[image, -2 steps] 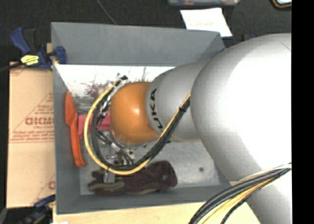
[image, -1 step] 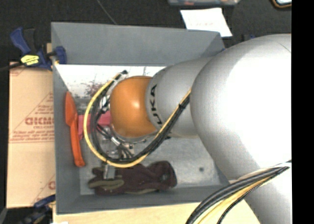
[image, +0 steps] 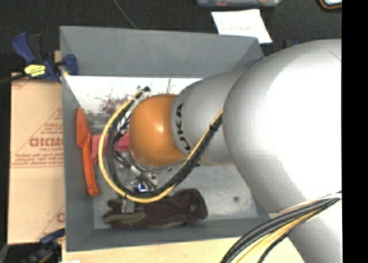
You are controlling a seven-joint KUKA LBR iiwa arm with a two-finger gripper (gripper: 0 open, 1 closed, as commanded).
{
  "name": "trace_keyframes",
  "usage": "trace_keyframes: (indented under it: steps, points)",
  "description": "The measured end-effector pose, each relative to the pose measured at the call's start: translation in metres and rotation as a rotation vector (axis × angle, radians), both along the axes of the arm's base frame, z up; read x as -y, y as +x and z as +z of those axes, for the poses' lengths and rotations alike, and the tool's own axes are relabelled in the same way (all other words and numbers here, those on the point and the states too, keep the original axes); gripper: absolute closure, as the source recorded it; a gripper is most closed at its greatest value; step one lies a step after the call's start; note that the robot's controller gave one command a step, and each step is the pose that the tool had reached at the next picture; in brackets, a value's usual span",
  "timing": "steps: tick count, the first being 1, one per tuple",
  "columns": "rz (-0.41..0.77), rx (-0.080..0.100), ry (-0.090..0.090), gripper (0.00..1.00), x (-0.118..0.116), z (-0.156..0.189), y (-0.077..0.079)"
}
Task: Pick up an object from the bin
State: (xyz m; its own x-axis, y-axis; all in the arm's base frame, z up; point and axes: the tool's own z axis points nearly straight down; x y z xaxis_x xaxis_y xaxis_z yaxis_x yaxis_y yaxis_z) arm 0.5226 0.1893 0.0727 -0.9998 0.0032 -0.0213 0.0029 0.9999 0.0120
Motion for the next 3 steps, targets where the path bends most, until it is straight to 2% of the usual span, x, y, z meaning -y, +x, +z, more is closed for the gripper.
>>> trace_keyframes:
  steps: [1, 2, 3]
  points:
    - [-0.010, -0.005, -0.001, 1.00, 0.001, 0.001, 0.008]
    - [-0.010, -0.005, -0.001, 1.00, 0.001, 0.001, 0.008]
    - [-0.011, -0.015, -0.004, 1.00, 0.002, 0.026, 0.005]
